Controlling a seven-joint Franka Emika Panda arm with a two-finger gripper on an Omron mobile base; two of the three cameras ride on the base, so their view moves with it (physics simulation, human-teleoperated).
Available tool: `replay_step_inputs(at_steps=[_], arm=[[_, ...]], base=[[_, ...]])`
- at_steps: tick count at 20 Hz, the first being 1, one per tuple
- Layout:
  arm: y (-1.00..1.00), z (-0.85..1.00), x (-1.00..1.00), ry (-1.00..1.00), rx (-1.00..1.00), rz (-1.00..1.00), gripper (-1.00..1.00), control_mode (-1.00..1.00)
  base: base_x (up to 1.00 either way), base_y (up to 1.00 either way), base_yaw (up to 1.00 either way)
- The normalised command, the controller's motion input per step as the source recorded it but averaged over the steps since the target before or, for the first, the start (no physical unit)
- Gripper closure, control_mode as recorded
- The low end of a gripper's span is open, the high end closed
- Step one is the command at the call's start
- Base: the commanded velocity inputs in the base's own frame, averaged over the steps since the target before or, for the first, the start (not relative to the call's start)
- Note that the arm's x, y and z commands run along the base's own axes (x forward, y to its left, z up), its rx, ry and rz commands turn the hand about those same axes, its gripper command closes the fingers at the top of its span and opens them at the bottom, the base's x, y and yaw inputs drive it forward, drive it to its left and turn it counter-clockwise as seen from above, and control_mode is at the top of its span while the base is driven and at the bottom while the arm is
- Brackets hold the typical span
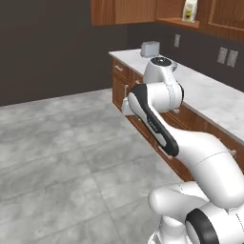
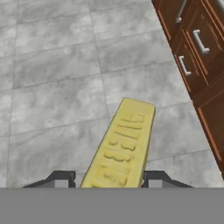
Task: Pick the egg and butter from the fridge and place them by the bowl for mixing.
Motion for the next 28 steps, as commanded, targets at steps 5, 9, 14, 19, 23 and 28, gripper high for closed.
replay_step_inputs(at_steps=[5,9,14,19,23,28], arm=[[0.00,0.00,0.00,0.00,0.00,0.00,1.00,1.00],[0.00,0.00,0.00,0.00,0.00,0.00,1.00,1.00],[0.00,0.00,0.00,0.00,0.00,0.00,1.00,1.00],[0.00,0.00,0.00,0.00,0.00,0.00,1.00,1.00],[0.00,0.00,0.00,0.00,0.00,0.00,1.00,1.00],[0.00,0.00,0.00,0.00,0.00,0.00,1.00,1.00]], base=[[0.76,-0.04,-0.03],[0.75,-0.03,-0.07],[0.71,-0.02,-0.15],[0.65,0.00,-0.23],[0.60,0.00,-0.29],[0.55,0.00,-0.37]])
